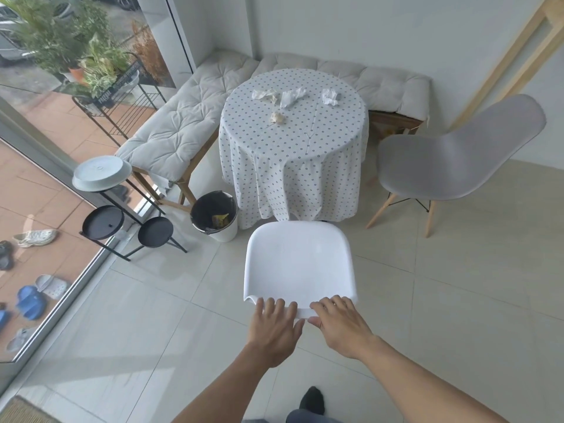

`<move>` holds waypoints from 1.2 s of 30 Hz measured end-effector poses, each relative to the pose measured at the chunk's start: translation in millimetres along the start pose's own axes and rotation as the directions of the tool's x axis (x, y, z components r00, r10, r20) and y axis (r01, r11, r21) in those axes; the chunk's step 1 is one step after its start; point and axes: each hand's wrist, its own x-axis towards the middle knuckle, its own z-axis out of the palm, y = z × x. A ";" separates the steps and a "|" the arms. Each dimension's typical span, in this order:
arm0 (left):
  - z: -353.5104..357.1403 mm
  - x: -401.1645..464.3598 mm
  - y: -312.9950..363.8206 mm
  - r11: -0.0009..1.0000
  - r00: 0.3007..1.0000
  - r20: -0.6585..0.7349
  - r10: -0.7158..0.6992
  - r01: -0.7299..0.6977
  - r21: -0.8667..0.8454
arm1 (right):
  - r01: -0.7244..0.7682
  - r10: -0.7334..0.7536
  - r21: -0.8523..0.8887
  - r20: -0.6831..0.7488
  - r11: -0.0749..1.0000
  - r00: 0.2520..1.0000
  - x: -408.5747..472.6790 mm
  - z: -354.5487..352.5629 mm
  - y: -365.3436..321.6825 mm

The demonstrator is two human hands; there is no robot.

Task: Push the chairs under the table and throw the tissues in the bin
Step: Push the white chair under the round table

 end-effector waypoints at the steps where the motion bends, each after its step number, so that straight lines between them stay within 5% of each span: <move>1: 1.8 1.1 -0.1 1.000 1.000 -0.022 -0.009 0.009 -0.002 | -0.003 0.003 -0.006 -0.025 1.000 1.000 2.3 1.4 -0.5; 15: -15.6 67.2 -55.8 0.997 0.994 -0.079 -0.081 0.080 -0.017 | -0.106 0.096 -0.042 -0.184 0.994 0.978 85.5 -19.9 -6.5; 36: -67.6 227.1 -219.7 0.993 0.986 -0.117 0.116 -0.115 0.017 | -0.273 0.277 0.046 -0.199 0.961 0.940 277.7 -85.9 -14.5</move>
